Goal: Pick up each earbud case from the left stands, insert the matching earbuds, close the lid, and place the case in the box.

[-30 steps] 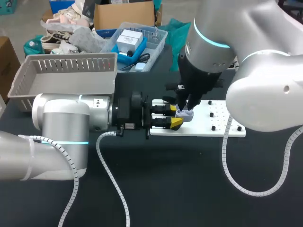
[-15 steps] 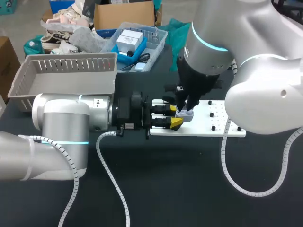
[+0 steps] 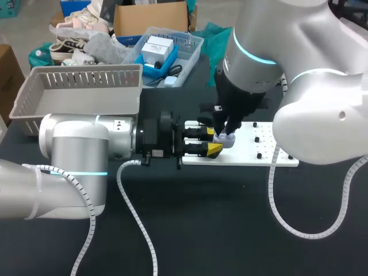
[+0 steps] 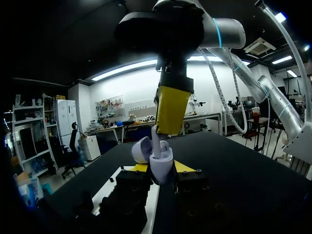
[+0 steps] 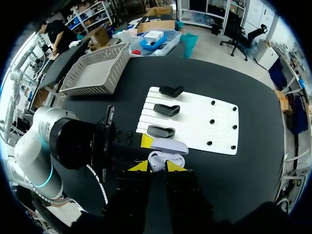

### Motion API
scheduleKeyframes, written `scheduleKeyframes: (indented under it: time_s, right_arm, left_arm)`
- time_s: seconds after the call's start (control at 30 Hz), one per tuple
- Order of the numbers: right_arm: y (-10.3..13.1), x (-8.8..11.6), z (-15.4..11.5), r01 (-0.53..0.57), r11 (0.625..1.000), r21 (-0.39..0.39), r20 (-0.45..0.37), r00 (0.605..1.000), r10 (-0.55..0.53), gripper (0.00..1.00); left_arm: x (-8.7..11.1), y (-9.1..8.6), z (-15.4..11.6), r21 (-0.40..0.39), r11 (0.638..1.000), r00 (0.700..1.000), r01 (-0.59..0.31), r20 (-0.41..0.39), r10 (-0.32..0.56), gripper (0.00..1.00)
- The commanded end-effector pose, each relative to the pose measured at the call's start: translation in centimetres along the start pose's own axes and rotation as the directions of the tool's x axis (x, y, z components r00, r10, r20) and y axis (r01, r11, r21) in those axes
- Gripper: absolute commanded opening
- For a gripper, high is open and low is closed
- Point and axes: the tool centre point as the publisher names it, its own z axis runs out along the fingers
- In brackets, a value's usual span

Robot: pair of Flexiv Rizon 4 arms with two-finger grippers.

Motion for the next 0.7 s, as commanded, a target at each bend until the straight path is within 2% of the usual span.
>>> scheduleKeyframes:
  time_s: [0.03,0.7]
  right_arm:
    - [0.05,-0.15,0.35,-0.002,1.000,-0.001,-0.002,1.000,0.002,0.00]
    - [0.07,-0.24,0.96,-0.003,1.000,-0.014,-0.006,1.000,0.003,0.00]
  left_arm:
    - [0.05,0.00,0.07,-0.002,1.000,1.000,-0.001,0.000,0.001,0.00]
    - [0.05,0.00,0.07,-0.002,1.000,1.000,-0.001,0.000,0.001,0.00]
